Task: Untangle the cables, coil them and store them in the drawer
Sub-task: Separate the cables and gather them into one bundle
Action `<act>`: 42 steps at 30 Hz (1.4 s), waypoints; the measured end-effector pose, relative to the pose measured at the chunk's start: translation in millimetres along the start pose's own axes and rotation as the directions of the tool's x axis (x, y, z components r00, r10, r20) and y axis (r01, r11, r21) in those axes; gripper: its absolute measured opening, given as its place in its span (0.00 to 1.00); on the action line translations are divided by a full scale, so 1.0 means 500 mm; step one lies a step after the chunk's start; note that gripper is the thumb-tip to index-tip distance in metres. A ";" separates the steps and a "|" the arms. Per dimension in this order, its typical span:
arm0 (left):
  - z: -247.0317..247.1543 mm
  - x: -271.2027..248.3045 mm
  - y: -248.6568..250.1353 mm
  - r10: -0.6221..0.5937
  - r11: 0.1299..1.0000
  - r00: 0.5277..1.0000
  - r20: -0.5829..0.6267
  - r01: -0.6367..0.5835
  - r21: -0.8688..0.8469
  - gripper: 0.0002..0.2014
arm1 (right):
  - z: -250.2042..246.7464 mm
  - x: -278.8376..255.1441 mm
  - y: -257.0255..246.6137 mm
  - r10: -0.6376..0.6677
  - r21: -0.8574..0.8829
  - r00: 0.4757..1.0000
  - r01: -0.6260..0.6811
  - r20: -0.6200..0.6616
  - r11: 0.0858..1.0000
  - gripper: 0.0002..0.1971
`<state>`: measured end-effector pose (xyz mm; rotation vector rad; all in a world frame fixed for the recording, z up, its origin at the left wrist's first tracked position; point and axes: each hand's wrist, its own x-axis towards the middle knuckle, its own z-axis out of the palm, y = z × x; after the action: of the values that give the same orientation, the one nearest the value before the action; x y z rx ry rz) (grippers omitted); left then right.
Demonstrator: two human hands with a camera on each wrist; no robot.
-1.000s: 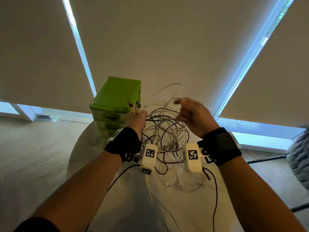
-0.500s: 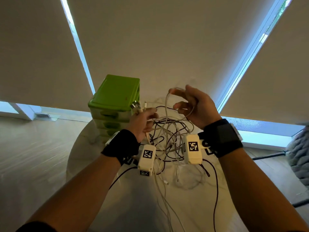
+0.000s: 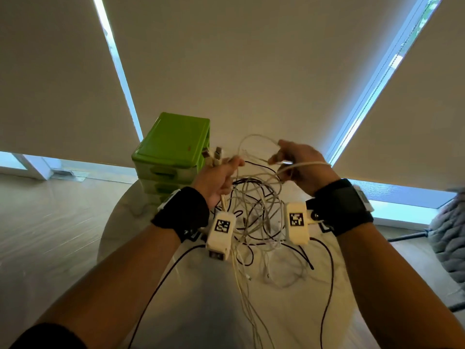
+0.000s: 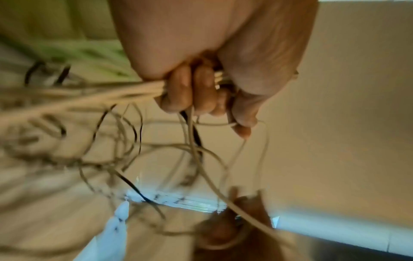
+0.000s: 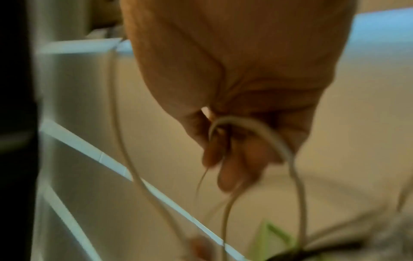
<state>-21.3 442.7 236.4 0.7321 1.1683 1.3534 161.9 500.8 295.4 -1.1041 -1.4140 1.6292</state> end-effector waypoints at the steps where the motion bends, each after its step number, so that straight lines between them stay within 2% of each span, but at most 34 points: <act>1: -0.003 0.005 0.011 -0.043 0.989 0.999 -0.002 0.042 -0.142 0.10 | -0.003 -0.005 0.002 0.052 -0.224 0.998 -0.043 0.035 0.974 0.19; 2: -0.007 0.010 0.022 -0.075 0.967 0.997 0.005 0.074 -0.243 0.10 | -0.009 -0.008 0.002 0.119 -0.427 0.991 -0.080 0.065 0.901 0.17; 4: -0.019 0.020 0.035 -0.097 0.957 0.995 -0.004 0.092 -0.276 0.09 | -0.025 -0.006 -0.006 0.166 -0.768 0.984 -0.054 0.068 0.638 0.14; 5: -0.023 0.023 0.038 -0.100 0.966 0.995 -0.017 0.093 -0.243 0.09 | -0.032 -0.002 -0.009 0.115 -0.866 0.992 -0.009 0.056 0.501 0.12; 6: -0.025 0.024 0.040 -0.102 0.975 0.994 -0.027 0.095 -0.199 0.09 | -0.034 -0.001 -0.015 0.022 -0.908 0.998 0.039 0.053 0.416 0.13; 7: -0.024 0.023 0.040 -0.106 0.983 0.994 -0.022 0.101 -0.152 0.08 | -0.028 -0.005 -0.023 -0.076 -0.903 0.995 0.090 0.064 0.420 0.15; 8: -0.018 0.021 0.040 -0.114 0.988 0.994 -0.004 0.112 -0.108 0.08 | -0.014 -0.010 -0.028 -0.169 -0.871 0.980 0.170 0.102 0.461 0.17; 9: -0.011 0.019 0.040 -0.125 0.990 0.992 0.023 0.127 -0.067 0.08 | 0.004 -0.013 -0.030 -0.252 -0.834 0.953 0.272 0.166 0.480 0.19; 10: -0.002 0.018 0.040 -0.141 0.989 0.989 0.051 0.143 -0.036 0.08 | 0.023 -0.014 -0.030 -0.297 -0.816 0.922 0.364 0.248 0.450 0.21; 12: 0.010 0.018 0.039 -0.166 0.986 0.983 0.080 0.167 -0.012 0.10 | 0.054 -0.005 -0.020 -0.333 -0.816 0.863 0.482 0.380 0.319 0.23; 15: 0.000 0.017 0.044 -0.183 0.983 0.979 0.086 0.184 -0.011 0.07 | 0.060 0.011 -0.025 -0.394 -0.860 0.825 0.491 0.406 0.141 0.20; 19: -0.017 0.006 0.050 -0.188 0.982 0.969 0.161 0.184 0.036 0.10 | 0.062 0.010 -0.038 -0.280 -0.878 0.847 0.478 0.452 0.027 0.10; 20: -0.016 0.002 0.052 -0.185 0.982 0.964 0.189 0.176 0.064 0.09 | 0.059 0.006 -0.046 -0.293 -0.883 0.850 0.467 0.437 0.039 0.07; 21: -0.016 -0.003 0.055 -0.184 0.981 0.959 0.216 0.165 0.104 0.09 | 0.050 0.006 -0.055 -0.356 -0.885 0.848 0.453 0.392 0.104 0.04; 22: -0.017 -0.007 0.056 -0.190 0.974 0.952 0.241 0.153 0.164 0.12 | 0.038 0.007 -0.067 -0.452 -0.858 0.835 0.453 0.314 0.242 0.03; 24: -0.016 -0.017 0.053 -0.233 0.949 0.930 0.284 0.153 0.277 0.19 | 0.017 0.010 -0.099 -0.617 -0.634 0.783 0.516 0.077 0.576 0.07; 25: -0.011 -0.023 0.050 -0.249 0.938 0.921 0.300 0.153 0.310 0.19 | 0.012 0.012 -0.110 -0.628 -0.497 0.778 0.532 -0.033 0.685 0.07; 26: -0.003 -0.027 0.048 -0.250 0.933 0.920 0.303 0.145 0.329 0.17 | 0.011 0.011 -0.113 -0.594 -0.386 0.796 0.514 -0.119 0.766 0.06; 28: 0.008 -0.023 0.046 -0.190 0.940 0.949 0.253 0.101 0.327 0.13 | 0.015 0.010 -0.096 -0.459 -0.286 0.872 0.402 -0.168 0.870 0.05; 29: 0.006 -0.019 0.046 -0.146 0.954 0.968 0.205 0.083 0.289 0.13 | 0.014 0.008 -0.083 -0.385 -0.346 0.914 0.324 -0.124 0.880 0.06; 30: 0.000 -0.014 0.047 -0.115 0.972 0.981 0.157 0.078 0.223 0.13 | 0.009 0.004 -0.071 -0.298 -0.502 0.953 0.235 -0.049 0.833 0.05; 31: -0.009 -0.009 0.050 -0.101 0.986 0.988 0.119 0.083 0.148 0.12 | -0.003 0.000 -0.059 -0.179 -0.700 0.984 0.138 0.014 0.701 0.05; 32: -0.017 -0.006 0.054 -0.095 0.993 0.991 0.095 0.088 0.080 0.12 | -0.013 -0.005 -0.050 -0.052 -0.861 0.998 0.046 0.022 0.506 0.12; 33: -0.024 -0.005 0.058 -0.097 0.995 0.992 0.082 0.094 0.033 0.11 | -0.020 -0.010 -0.042 0.020 -0.946 1.000 -0.010 -0.004 0.325 0.23; 34: -0.026 -0.004 0.061 -0.103 0.995 0.992 0.072 0.103 0.003 0.11 | -0.021 -0.017 -0.037 0.007 -0.969 1.000 -0.022 -0.021 0.248 0.32; 35: -0.026 -0.004 0.065 -0.113 0.993 0.992 0.062 0.115 -0.019 0.10 | -0.014 -0.024 -0.032 -0.099 -0.962 0.995 0.012 -0.015 0.271 0.37; 36: -0.022 -0.003 0.067 -0.122 0.991 0.991 0.054 0.124 -0.042 0.09 | 0.001 -0.033 -0.026 -0.262 -0.936 0.965 0.091 -0.002 0.339 0.39; 38: -0.015 0.000 0.071 -0.140 0.986 0.989 0.049 0.144 -0.085 0.08 | 0.034 -0.043 -0.008 -0.554 -0.827 0.827 0.244 -0.095 0.507 0.36; 39: -0.012 0.001 0.074 -0.150 0.983 0.987 0.054 0.155 -0.097 0.08 | 0.051 -0.043 0.005 -0.602 -0.747 0.775 0.285 -0.189 0.601 0.31; 40: -0.008 0.002 0.077 -0.157 0.981 0.985 0.065 0.163 -0.102 0.08 | 0.066 -0.043 0.016 -0.582 -0.656 0.771 0.302 -0.259 0.691 0.25; 41: -0.003 0.000 0.081 -0.162 0.980 0.983 0.081 0.170 -0.100 0.09 | 0.078 -0.037 0.030 -0.526 -0.596 0.808 0.292 -0.265 0.748 0.19; 42: 0.002 -0.003 0.084 -0.163 0.981 0.982 0.099 0.172 -0.090 0.09 | 0.088 -0.031 0.041 -0.456 -0.590 0.866 0.262 -0.206 0.763 0.15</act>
<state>-34.6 447.3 275.9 0.6049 1.0588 1.2152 128.1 466.3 279.2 -1.2411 -1.7693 0.7141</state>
